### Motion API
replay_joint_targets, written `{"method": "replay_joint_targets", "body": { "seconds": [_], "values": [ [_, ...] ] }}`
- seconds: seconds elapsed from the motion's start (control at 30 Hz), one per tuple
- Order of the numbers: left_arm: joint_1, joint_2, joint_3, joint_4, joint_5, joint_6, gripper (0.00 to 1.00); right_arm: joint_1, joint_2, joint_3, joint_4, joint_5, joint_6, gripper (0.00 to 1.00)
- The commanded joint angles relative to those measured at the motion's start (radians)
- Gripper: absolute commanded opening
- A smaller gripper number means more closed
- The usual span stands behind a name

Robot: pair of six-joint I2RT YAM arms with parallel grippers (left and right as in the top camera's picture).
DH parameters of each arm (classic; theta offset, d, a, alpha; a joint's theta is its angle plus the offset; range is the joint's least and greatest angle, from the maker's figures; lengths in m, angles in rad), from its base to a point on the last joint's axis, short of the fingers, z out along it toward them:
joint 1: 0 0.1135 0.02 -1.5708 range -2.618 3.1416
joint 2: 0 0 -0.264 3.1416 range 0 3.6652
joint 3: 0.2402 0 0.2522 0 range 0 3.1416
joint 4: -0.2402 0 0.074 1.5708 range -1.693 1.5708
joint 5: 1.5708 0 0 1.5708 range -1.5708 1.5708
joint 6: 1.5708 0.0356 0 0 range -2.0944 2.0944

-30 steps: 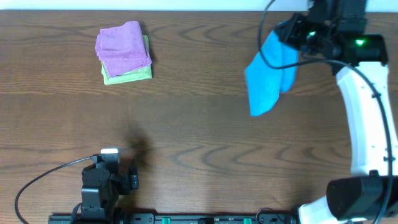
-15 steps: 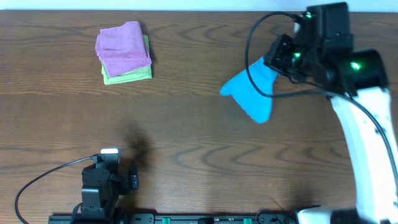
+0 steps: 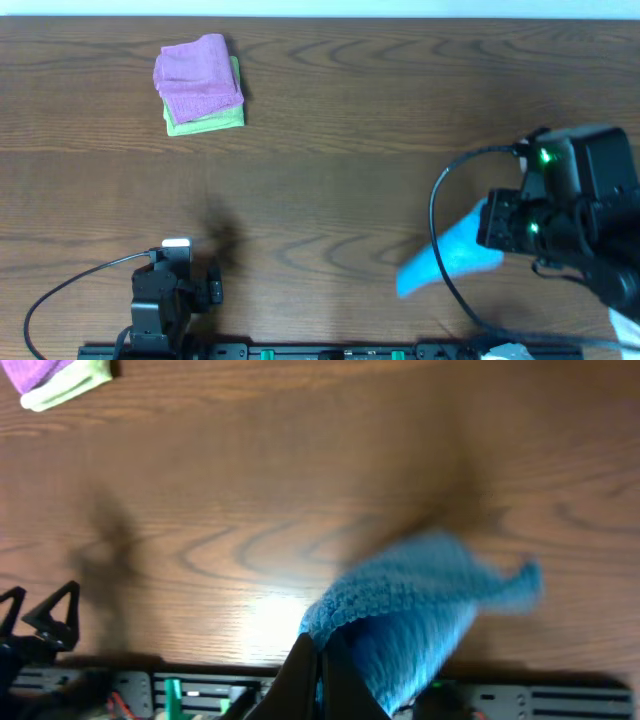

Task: Fold the cloth
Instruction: 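Lift the blue cloth with the right gripper and pull it toward center, then lay the blue cloth flat on the table center with the right gripper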

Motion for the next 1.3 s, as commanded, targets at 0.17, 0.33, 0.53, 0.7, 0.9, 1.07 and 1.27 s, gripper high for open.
{"method": "replay_joint_targets", "body": {
  "seconds": [0.17, 0.33, 0.53, 0.7, 0.9, 1.07, 1.27],
  "values": [
    [0.007, -0.006, -0.034, -0.039, 0.0, 0.01, 0.95, 0.023, 0.053, -0.001, 0.123, 0.117, -0.033, 0.01],
    [0.007, -0.006, -0.034, -0.039, 0.0, 0.01, 0.95, 0.052, 0.247, -0.001, 0.234, 0.116, -0.045, 0.01],
    [0.007, -0.006, -0.034, -0.039, 0.0, 0.01, 0.95, 0.063, 0.562, -0.001, 0.389, 0.124, -0.072, 0.01],
    [0.007, -0.006, -0.034, -0.039, 0.0, 0.01, 0.95, 0.063, 0.754, -0.001, 0.54, 0.124, -0.071, 0.01],
    [0.007, -0.006, -0.034, -0.039, 0.0, 0.01, 0.95, 0.068, 0.819, -0.001, 0.764, 0.122, -0.071, 0.01],
    [0.007, -0.006, -0.034, -0.039, 0.0, 0.01, 0.95, 0.087, 0.824, -0.001, 0.926, 0.014, -0.071, 0.01],
    [0.007, -0.006, -0.034, -0.039, 0.0, 0.01, 0.95, 0.129, 0.826, -0.001, 0.953, -0.288, -0.072, 0.52]
  ]
}}
